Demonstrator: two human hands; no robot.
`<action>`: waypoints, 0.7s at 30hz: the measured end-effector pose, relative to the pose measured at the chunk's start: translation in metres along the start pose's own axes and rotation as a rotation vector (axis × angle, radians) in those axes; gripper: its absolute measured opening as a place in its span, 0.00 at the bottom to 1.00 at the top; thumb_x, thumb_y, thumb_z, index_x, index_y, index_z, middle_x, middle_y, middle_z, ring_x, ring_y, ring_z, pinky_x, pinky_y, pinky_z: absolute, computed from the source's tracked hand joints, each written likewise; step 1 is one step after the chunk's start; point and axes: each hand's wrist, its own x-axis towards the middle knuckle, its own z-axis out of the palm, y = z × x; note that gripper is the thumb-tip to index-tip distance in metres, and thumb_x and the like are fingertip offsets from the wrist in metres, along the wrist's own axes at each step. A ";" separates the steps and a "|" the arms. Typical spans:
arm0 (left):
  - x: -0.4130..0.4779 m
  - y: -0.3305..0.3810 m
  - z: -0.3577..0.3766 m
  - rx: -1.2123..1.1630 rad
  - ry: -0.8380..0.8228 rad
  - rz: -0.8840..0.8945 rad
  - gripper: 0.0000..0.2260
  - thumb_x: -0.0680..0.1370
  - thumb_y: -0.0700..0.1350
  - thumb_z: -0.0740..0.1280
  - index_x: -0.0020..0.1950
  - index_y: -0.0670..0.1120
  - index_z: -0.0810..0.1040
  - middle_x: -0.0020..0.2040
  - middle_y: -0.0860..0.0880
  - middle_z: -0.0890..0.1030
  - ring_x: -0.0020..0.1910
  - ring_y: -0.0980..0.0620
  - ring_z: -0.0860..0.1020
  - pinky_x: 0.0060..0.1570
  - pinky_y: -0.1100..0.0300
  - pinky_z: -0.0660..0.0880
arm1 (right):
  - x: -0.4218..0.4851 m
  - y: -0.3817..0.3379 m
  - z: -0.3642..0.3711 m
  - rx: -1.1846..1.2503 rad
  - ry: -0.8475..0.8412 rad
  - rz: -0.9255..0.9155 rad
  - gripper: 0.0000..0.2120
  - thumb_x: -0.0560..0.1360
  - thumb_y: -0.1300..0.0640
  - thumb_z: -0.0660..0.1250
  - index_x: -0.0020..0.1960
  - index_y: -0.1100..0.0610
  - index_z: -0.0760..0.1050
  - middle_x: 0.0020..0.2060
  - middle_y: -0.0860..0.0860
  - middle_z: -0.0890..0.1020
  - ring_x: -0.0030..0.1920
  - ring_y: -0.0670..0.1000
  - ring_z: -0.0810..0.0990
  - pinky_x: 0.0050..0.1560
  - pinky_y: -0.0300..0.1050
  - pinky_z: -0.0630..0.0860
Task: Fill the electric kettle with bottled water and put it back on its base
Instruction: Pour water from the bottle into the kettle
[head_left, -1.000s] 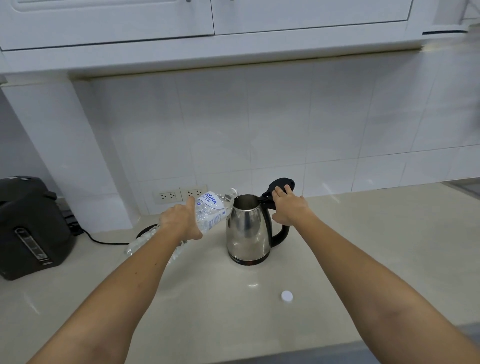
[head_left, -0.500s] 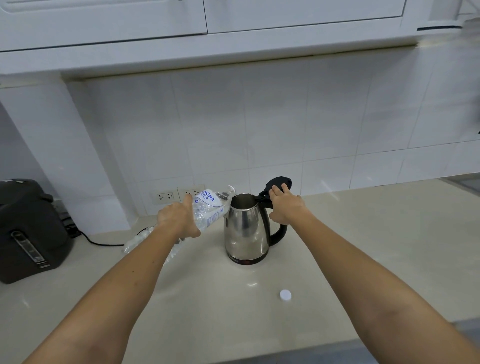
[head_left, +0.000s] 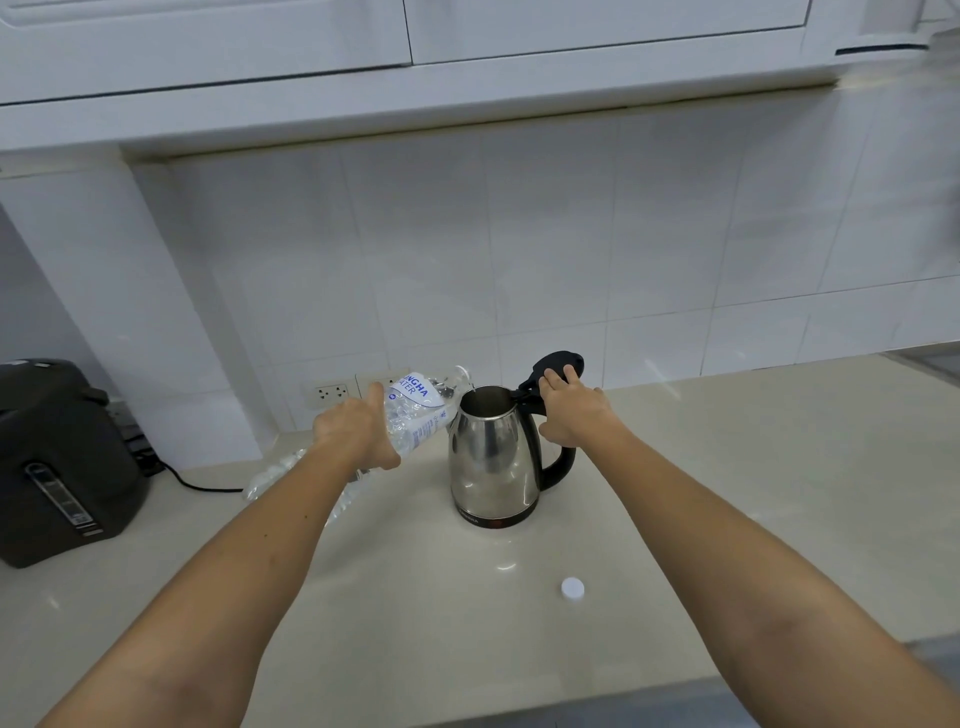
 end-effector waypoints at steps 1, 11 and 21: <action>0.000 0.000 0.000 0.001 -0.001 -0.003 0.33 0.66 0.51 0.74 0.65 0.46 0.62 0.46 0.47 0.74 0.43 0.45 0.74 0.39 0.56 0.72 | 0.000 0.000 0.000 0.000 0.000 -0.001 0.34 0.78 0.53 0.60 0.79 0.59 0.49 0.79 0.49 0.51 0.79 0.55 0.44 0.70 0.60 0.63; 0.000 0.002 -0.004 -0.015 0.015 -0.011 0.33 0.65 0.50 0.74 0.64 0.46 0.62 0.45 0.48 0.74 0.42 0.46 0.74 0.39 0.57 0.71 | -0.001 0.001 0.000 -0.006 -0.002 -0.001 0.33 0.78 0.52 0.60 0.79 0.59 0.50 0.79 0.49 0.51 0.79 0.55 0.45 0.69 0.59 0.64; 0.000 0.001 -0.005 0.002 0.015 -0.006 0.31 0.65 0.50 0.74 0.62 0.47 0.63 0.43 0.49 0.75 0.39 0.46 0.76 0.36 0.58 0.71 | -0.002 0.000 -0.002 -0.010 -0.001 -0.001 0.33 0.79 0.52 0.59 0.79 0.59 0.49 0.79 0.50 0.51 0.79 0.55 0.44 0.70 0.59 0.64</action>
